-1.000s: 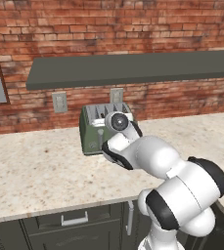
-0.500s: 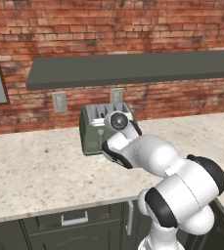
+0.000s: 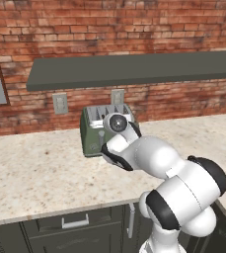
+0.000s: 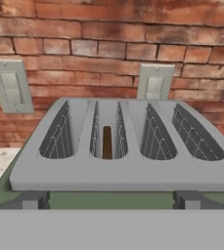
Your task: Start the toaster. Once the lever pops up, take the bread to the plate on the dining counter.
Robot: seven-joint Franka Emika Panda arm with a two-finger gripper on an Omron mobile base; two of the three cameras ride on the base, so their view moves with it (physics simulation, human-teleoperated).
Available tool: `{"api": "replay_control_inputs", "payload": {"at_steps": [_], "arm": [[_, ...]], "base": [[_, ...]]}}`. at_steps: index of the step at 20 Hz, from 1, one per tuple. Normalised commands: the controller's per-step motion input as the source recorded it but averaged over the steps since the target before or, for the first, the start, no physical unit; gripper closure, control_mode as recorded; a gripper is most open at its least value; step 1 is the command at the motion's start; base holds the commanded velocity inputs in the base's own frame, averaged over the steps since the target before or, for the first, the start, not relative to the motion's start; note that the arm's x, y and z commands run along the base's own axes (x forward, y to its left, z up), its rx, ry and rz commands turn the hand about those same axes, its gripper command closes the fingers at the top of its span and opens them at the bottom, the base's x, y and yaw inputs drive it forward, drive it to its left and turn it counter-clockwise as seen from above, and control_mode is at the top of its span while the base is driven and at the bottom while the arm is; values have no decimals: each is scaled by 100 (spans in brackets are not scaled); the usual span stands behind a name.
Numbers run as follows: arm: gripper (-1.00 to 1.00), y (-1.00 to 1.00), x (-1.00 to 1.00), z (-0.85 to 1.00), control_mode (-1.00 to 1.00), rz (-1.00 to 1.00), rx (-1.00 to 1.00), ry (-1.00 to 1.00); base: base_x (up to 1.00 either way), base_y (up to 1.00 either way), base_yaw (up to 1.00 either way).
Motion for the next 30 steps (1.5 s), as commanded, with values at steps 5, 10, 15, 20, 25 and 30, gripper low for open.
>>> {"api": "replay_control_inputs", "payload": {"at_steps": [5, 10, 15, 20, 25, 30], "arm": [[-100, 0, 6, 0, -100, 0, 0, 0], [-100, 0, 6, 6, -100, 1, 0, 0], [-100, 0, 6, 0, -100, 3, 0, 0], [-100, 0, 15, 0, -100, 3, 0, 4], [-100, 0, 19, 0, -100, 0, 0, 3], [-100, 0, 16, 0, -100, 0, 0, 2]], "base": [[0, 0, 0], [0, 0, 0], [0, 0, 0], [0, 0, 0], [0, 0, 0], [0, 0, 0]]}}
